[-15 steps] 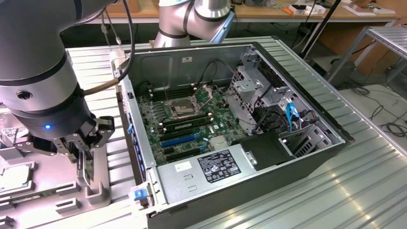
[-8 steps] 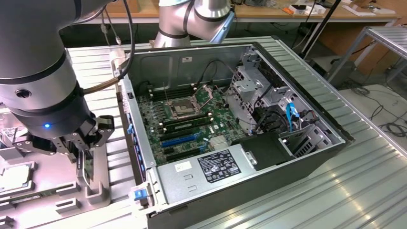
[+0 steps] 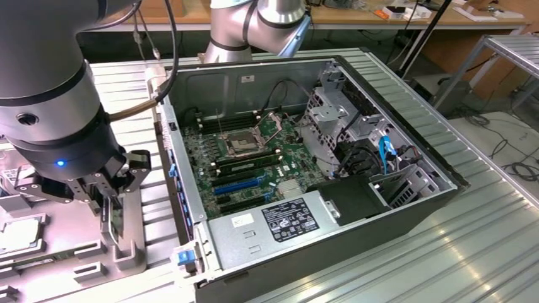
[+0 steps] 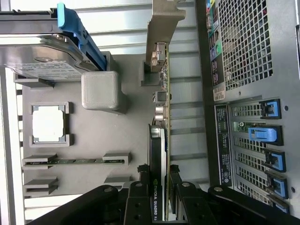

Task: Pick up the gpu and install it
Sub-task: 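Pick up the gpu and move the gpu toward the slot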

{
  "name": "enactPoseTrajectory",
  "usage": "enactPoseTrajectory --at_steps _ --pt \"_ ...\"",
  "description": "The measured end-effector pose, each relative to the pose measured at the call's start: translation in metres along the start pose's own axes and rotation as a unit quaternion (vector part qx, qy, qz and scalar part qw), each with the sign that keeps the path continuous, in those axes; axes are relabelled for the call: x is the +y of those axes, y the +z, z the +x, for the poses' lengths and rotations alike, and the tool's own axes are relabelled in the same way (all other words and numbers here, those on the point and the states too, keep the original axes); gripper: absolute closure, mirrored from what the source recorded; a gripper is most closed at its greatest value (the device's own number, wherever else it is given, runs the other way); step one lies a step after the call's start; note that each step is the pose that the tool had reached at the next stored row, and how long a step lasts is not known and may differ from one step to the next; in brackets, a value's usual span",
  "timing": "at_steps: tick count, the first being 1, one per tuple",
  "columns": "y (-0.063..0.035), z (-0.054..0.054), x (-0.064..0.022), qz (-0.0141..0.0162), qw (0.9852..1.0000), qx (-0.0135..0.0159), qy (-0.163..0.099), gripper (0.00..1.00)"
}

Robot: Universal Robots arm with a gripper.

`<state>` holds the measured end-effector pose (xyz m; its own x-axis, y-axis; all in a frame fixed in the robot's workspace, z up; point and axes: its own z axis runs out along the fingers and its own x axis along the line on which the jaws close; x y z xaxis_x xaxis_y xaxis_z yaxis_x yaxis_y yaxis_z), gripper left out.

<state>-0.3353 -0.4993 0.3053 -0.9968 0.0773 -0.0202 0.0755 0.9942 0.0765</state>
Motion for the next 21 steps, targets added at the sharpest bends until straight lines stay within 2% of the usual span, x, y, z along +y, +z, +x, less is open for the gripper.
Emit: enactPoseTrajectory --at_steps 17,21 --pt "-0.0042 -0.0001 0.0003 0.0001 1.0000 0.0001 0.000 0.73" --pt "-0.0099 -0.0001 0.0007 0.0000 1.0000 0.0000 0.000 0.73"
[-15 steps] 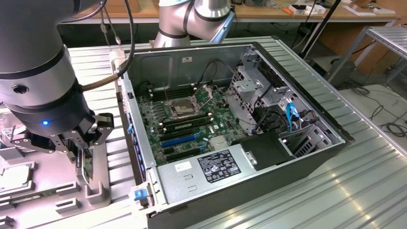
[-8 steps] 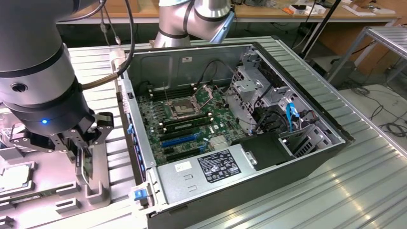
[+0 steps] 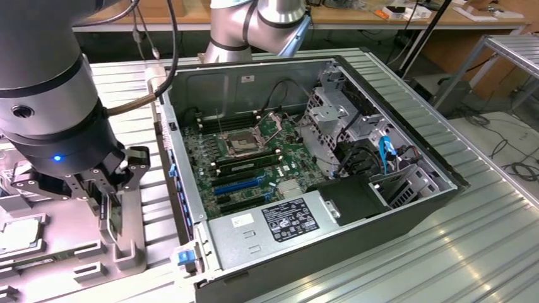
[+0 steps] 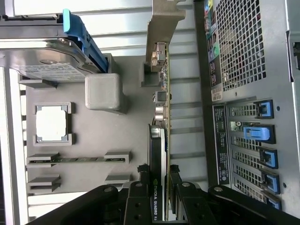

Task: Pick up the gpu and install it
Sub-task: 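Pick up the gpu and move the gpu toward the slot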

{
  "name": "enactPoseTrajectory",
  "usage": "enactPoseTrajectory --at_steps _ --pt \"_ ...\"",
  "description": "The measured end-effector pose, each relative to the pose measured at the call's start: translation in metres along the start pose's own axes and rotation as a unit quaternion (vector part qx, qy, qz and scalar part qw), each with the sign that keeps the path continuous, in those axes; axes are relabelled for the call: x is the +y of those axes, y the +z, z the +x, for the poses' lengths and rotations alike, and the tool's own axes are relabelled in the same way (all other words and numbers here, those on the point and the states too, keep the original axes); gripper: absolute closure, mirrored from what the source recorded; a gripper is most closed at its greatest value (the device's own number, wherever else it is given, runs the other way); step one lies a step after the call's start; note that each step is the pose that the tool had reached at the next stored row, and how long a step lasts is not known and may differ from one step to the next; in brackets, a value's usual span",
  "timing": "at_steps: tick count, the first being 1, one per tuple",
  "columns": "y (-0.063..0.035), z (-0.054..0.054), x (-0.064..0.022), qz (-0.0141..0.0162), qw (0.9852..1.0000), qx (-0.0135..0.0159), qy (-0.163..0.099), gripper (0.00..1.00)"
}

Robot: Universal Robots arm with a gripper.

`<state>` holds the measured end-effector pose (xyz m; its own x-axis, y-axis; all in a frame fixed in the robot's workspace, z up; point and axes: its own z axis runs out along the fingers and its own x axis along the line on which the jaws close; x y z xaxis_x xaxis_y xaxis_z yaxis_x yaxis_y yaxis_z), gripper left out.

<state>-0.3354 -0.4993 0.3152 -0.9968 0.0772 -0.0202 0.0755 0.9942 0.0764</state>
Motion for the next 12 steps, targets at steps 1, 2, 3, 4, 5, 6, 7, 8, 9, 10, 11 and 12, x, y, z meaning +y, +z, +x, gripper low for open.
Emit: enactPoseTrajectory --at_steps 1,2,3,4,5,6,7,8,9,10,11,12 --pt "-0.0029 0.000 0.0002 0.0000 1.0000 0.0000 0.000 0.73" --pt "-0.0049 0.000 0.0004 0.0000 1.0000 0.0000 0.000 0.73" --pt "-0.0065 0.000 0.0005 0.0000 1.0000 0.0000 0.000 0.73" --pt "-0.0085 0.000 0.0006 0.0000 1.0000 0.0000 0.000 0.73" --pt "-0.0102 0.000 0.0008 0.0000 1.0000 0.0000 0.000 0.73" --pt "-0.0128 0.000 0.0010 0.0000 1.0000 0.0000 0.000 0.73" --pt "-0.0157 0.000 0.0012 0.0000 1.0000 0.0000 0.000 0.73" --pt "-0.0171 0.000 0.0013 0.0000 1.0000 0.0000 0.000 0.73" --pt "-0.0185 0.000 0.0014 0.0000 1.0000 0.0000 0.000 0.73" --pt "-0.0201 0.000 0.0016 0.0000 1.0000 0.0000 0.000 0.73" --pt "-0.0228 0.000 0.0017 0.0000 1.0000 0.0000 0.000 0.73" --pt "-0.0243 0.000 0.0019 0.0000 1.0000 0.0000 0.000 0.73"
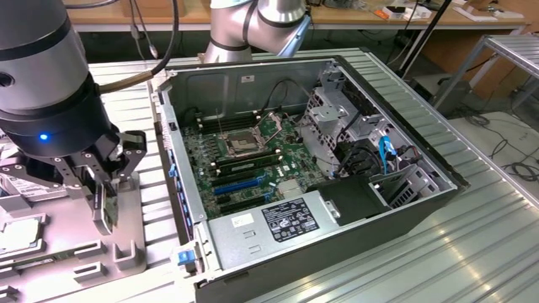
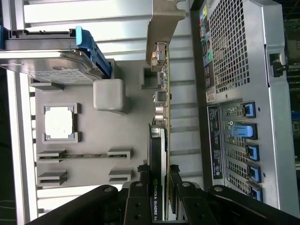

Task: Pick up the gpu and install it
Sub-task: 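Pick up the gpu and move the gpu toward the slot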

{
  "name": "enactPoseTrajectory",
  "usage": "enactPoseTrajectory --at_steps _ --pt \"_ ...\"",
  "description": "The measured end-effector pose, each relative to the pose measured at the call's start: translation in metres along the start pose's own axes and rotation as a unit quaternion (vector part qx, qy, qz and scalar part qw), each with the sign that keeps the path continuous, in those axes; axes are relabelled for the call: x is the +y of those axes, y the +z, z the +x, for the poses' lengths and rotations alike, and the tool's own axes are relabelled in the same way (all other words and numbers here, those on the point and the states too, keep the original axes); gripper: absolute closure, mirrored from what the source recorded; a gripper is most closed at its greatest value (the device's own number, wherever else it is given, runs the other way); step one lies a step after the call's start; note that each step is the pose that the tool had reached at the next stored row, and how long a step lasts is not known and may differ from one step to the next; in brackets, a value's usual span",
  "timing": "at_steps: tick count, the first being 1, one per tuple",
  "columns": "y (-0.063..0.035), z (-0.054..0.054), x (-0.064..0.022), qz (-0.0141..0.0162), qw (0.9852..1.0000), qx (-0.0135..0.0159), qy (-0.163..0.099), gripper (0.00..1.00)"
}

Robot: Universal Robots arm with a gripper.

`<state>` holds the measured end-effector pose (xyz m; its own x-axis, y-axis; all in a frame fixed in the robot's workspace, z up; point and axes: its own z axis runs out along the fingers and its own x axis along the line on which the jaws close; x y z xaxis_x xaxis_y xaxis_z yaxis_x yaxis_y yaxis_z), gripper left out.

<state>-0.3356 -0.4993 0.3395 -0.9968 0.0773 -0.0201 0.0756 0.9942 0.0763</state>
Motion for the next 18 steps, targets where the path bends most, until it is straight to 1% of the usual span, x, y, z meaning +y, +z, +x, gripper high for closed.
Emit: enactPoseTrajectory --at_steps 4,18 --pt "-0.0041 0.0010 0.0003 -0.0001 1.0000 0.0000 0.000 0.73" --pt "-0.0050 0.0032 0.0002 0.0000 1.0000 0.0000 0.000 0.73"
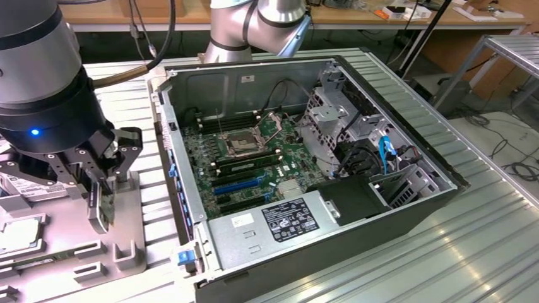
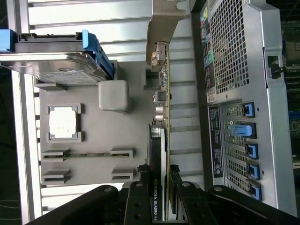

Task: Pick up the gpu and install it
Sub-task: 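Pick up the gpu and move the gpu toward the slot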

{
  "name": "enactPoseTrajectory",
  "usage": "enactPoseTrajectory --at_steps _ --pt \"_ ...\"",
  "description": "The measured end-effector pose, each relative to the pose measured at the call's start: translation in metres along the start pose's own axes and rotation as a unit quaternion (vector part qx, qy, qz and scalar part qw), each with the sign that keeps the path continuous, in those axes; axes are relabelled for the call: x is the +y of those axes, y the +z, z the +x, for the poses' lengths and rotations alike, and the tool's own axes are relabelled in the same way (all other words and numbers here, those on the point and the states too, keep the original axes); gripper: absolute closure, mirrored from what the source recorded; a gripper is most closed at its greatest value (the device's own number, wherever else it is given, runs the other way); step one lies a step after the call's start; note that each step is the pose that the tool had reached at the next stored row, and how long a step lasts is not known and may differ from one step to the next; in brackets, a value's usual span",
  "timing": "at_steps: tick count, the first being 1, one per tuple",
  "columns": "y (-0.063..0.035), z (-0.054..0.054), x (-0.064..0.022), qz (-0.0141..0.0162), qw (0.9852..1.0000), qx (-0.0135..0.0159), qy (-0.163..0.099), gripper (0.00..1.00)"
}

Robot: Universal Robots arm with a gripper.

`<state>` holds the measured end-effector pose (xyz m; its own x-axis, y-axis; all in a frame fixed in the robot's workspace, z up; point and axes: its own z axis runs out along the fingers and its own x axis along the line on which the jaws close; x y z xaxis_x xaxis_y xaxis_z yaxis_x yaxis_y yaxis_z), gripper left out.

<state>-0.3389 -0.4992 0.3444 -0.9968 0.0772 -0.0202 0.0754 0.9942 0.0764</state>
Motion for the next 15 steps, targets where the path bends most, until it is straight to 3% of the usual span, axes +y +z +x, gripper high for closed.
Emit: enactPoseTrajectory --at_steps 15 --pt "-0.0058 0.0011 0.0003 0.0001 1.0000 0.0001 0.000 0.73"
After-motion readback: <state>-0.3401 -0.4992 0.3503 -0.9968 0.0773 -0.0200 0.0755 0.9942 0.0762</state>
